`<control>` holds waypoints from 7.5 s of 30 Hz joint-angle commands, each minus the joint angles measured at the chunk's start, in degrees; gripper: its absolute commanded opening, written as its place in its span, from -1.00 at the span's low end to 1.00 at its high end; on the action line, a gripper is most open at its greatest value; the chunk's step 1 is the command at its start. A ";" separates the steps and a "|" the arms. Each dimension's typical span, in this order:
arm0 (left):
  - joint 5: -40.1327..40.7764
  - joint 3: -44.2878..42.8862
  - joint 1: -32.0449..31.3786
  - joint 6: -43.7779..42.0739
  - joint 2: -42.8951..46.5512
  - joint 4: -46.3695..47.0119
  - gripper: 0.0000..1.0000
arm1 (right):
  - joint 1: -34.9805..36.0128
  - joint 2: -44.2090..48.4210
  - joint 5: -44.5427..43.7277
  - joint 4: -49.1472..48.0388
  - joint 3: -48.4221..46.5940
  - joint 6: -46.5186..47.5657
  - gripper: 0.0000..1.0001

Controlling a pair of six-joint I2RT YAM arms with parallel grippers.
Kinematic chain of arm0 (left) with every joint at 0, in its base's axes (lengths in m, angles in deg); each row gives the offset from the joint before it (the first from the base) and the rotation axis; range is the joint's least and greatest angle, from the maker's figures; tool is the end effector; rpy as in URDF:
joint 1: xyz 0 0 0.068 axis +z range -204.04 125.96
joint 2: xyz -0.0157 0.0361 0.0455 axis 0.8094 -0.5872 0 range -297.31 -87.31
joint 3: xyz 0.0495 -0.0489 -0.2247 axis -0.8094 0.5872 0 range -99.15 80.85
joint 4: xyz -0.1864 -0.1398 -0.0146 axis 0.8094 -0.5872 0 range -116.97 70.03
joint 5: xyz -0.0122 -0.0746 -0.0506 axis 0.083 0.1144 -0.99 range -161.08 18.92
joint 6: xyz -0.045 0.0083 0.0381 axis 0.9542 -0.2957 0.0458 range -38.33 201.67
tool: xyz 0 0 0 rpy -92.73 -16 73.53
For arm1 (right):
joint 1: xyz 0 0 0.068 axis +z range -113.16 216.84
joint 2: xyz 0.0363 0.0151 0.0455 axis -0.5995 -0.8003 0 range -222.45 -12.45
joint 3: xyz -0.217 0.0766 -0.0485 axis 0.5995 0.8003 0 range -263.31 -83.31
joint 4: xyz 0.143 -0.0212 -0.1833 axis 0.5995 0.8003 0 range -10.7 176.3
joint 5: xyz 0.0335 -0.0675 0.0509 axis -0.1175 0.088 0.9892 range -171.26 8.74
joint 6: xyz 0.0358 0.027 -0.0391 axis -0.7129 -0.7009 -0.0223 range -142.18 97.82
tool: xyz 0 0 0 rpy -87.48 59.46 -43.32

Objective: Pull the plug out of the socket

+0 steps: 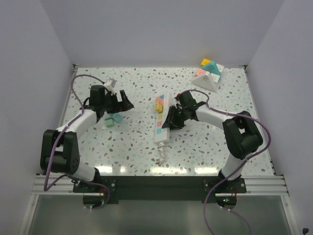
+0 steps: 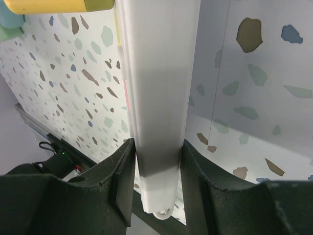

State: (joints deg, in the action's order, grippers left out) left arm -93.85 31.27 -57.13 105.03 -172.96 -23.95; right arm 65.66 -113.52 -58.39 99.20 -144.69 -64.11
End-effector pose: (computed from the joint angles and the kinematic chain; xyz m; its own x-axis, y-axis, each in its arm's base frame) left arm 0.2980 -0.0330 0.1862 -0.7270 -0.3268 -0.6039 0.0624 0.8444 -0.5321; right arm 0.2763 0.1713 0.1447 -0.9741 0.1669 -0.1525 0.0464 0.8079 0.5875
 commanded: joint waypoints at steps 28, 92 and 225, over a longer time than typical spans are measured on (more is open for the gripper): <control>0.35 -19.05 -20.81 2.22 -21.40 5.04 0.77 | 5.55 -4.04 -7.05 9.10 -4.97 2.47 -1.00; 2.64 -7.46 6.43 1.78 -12.09 1.88 0.14 | -1.22 -6.94 -12.16 8.40 -2.25 0.53 -1.00; -10.37 -2.10 2.13 8.11 5.75 2.25 1.00 | -60.55 44.91 -15.67 34.76 20.87 -5.88 0.57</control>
State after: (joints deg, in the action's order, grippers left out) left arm -102.70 28.27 -54.64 112.61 -169.55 -21.99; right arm 4.39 -70.79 -77.42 130.06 -121.70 -69.70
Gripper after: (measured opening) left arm 0.997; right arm 0.806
